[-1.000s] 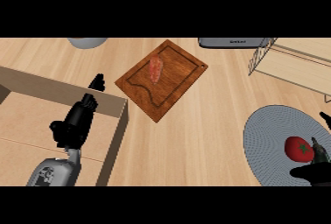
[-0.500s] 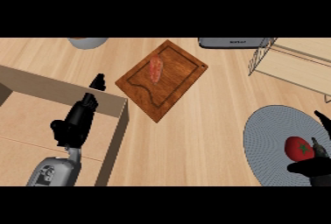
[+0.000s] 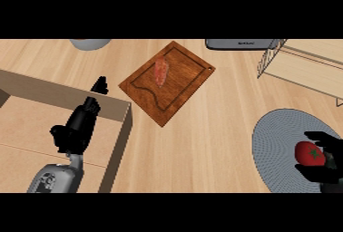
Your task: Pick the tomato from the placemat and place it in the tiered shelf
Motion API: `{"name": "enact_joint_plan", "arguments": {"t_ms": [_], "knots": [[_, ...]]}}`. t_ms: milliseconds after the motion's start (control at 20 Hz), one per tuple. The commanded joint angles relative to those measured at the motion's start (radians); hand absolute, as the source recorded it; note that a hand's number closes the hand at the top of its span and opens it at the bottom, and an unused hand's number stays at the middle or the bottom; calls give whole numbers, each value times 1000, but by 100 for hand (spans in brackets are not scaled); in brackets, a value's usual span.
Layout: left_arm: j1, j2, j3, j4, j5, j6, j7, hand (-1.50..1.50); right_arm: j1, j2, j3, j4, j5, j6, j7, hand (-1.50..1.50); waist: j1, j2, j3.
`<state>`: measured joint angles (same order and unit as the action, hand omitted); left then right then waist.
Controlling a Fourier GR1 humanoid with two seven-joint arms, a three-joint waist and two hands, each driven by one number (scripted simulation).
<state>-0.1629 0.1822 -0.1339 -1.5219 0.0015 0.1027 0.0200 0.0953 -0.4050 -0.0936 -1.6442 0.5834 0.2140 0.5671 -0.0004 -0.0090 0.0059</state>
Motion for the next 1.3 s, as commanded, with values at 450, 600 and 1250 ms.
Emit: {"name": "enact_joint_plan", "arguments": {"t_ms": [450,600,1250], "knots": [[-12,-33,-39,60,-78,36,27,0,17,14,13,23,121,-58,-122,150,-4,9,-6],[12,-10,-11,82,-35,5,-26,0,-36,96,64,-72,156,-86,-15,150,-1,9,-6],[-48,-8,-44,72,-20,13,49,0,-640,403,357,63,366,-459,502,150,23,10,-6]]}}
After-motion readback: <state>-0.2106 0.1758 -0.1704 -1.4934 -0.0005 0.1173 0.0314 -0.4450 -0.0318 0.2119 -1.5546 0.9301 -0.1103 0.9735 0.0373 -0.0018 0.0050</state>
